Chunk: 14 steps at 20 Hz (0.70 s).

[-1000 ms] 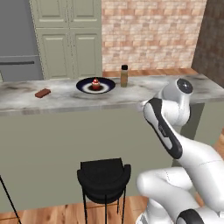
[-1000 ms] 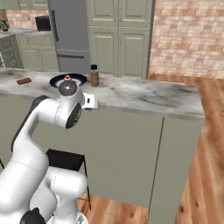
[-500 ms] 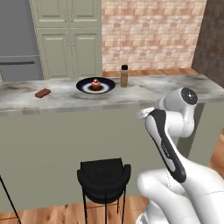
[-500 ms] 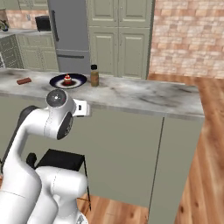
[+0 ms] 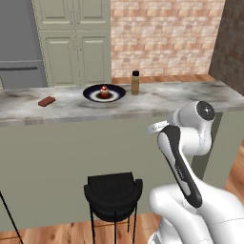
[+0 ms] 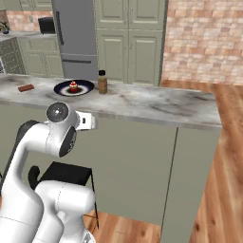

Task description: Take the cinnamon bottle from the cabinet and place it on the dining table, next to the plate with the cupcake. Then take the chocolate from the dining counter and place it on the cupcake plate.

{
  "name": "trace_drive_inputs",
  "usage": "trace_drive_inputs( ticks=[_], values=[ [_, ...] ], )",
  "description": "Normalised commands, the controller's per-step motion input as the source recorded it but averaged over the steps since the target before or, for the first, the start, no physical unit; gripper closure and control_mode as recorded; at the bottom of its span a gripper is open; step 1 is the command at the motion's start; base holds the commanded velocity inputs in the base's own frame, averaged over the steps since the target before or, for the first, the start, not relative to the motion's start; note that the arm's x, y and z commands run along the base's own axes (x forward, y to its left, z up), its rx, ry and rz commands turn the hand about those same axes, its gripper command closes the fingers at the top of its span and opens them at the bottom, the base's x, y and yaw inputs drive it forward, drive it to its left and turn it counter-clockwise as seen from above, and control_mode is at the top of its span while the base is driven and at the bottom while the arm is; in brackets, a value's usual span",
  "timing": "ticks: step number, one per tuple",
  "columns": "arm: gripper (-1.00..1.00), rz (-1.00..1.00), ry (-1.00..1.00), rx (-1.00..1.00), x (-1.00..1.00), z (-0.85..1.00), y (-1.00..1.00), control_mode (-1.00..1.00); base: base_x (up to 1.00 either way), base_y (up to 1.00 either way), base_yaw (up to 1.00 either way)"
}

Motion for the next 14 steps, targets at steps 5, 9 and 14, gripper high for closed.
trace_drive_inputs(
  ticks=[5,9,14],
  values=[
    [-1.00,0.00,0.00,0.00,0.00,0.00,0.00,1.00,-0.32,0.41,0.01],
    [-1.00,0.00,0.00,0.00,0.00,0.00,0.00,1.00,-0.12,0.75,-0.08],
    [-1.00,0.00,0.00,0.00,0.00,0.00,0.00,1.00,-0.05,0.81,-0.12]
  ],
)
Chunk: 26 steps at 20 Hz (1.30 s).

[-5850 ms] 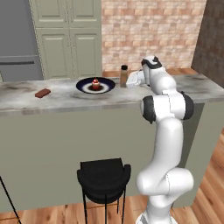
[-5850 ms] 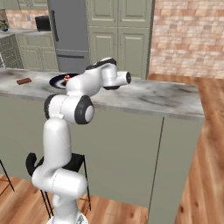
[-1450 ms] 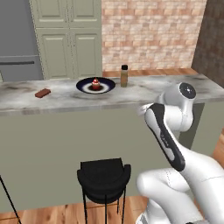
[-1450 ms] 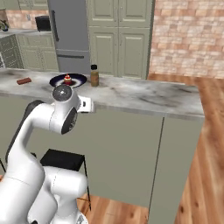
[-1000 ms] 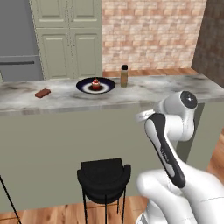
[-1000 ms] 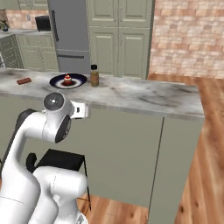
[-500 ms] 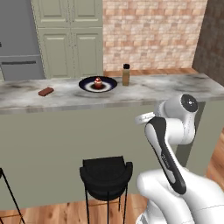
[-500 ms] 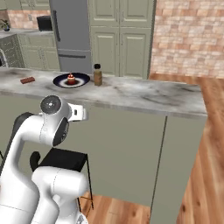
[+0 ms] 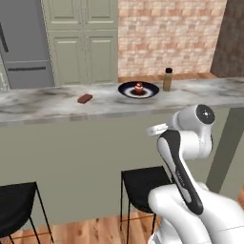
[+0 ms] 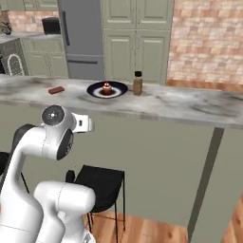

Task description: Take the cinnamon bottle from the cabinet and place it on the dining table, next to the plate with the cupcake. Then take the chocolate from the dining counter and place it on the cupcake plate.

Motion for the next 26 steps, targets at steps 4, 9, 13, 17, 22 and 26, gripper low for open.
trace_drive_inputs(
  ticks=[4,9,13,17,22,26],
  values=[
    [-1.00,0.00,0.00,0.00,0.00,0.00,0.00,1.00,-0.03,0.81,-0.14],
    [-1.00,0.00,0.00,0.00,0.00,0.00,0.00,1.00,0.00,0.79,-0.16],
    [-1.00,0.00,0.00,0.00,0.00,0.00,0.00,1.00,0.09,0.70,-0.26],
    [-1.00,0.00,0.00,0.00,0.00,0.00,0.00,1.00,0.31,0.59,-0.24],
    [-1.00,0.00,0.00,0.00,0.00,0.00,0.00,1.00,0.57,0.19,0.00],
    [-1.00,0.00,0.00,0.00,0.00,0.00,0.00,1.00,0.58,0.01,0.13]
  ],
)
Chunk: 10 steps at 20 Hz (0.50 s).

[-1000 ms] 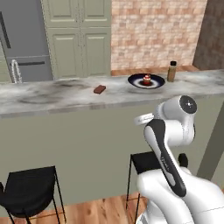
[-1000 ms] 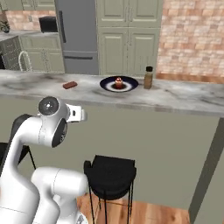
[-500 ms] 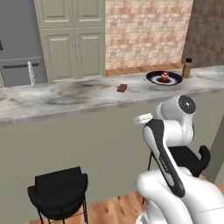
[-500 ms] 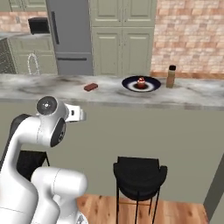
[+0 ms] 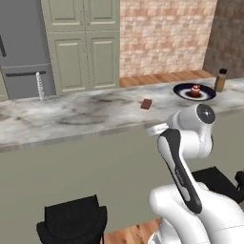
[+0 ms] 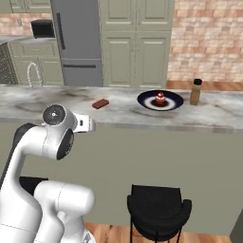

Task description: Take the cinnamon bottle from the cabinet and place it on the dining table, next to the plate with the cupcake. Then take the chocolate from the dining counter and place it on the cupcake plate.

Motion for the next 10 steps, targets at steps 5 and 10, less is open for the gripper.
trace_drive_inputs(
  ticks=[5,10],
  values=[
    [-1.00,0.00,0.00,0.00,0.00,0.00,0.00,1.00,0.48,0.03,0.14],
    [-1.00,0.00,0.00,0.00,0.00,0.00,0.00,1.00,0.08,0.02,0.04]
  ],
)
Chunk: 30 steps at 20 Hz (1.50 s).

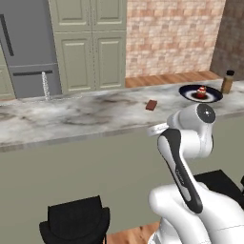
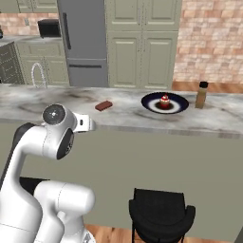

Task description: Take the cinnamon bottle from the cabinet and place it on the dining table, next to the plate with the cupcake. Then take the chocolate from the dining counter and place it on the cupcake plate.

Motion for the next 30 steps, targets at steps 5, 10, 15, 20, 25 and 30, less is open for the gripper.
trace_drive_inputs(
  ticks=[5,10,15,20,25,30],
  values=[
    [-1.00,0.00,0.00,0.00,0.00,0.00,0.00,1.00,0.00,0.00,0.00],
    [-1.00,0.00,0.00,0.00,0.00,0.00,0.00,1.00,0.00,0.00,0.00],
    [-1.00,0.00,0.00,0.00,0.00,0.00,0.00,1.00,-0.01,0.00,0.00],
    [-1.00,-0.09,-0.15,0.00,-0.18,0.09,0.04,-1.00,-0.02,0.00,0.00],
    [-1.00,-0.20,-0.11,0.00,-0.18,0.29,0.06,-1.00,0.00,0.00,0.00],
    [-1.00,-0.24,0.00,0.00,-0.03,0.47,0.07,-1.00,0.00,0.00,0.00]
  ],
)
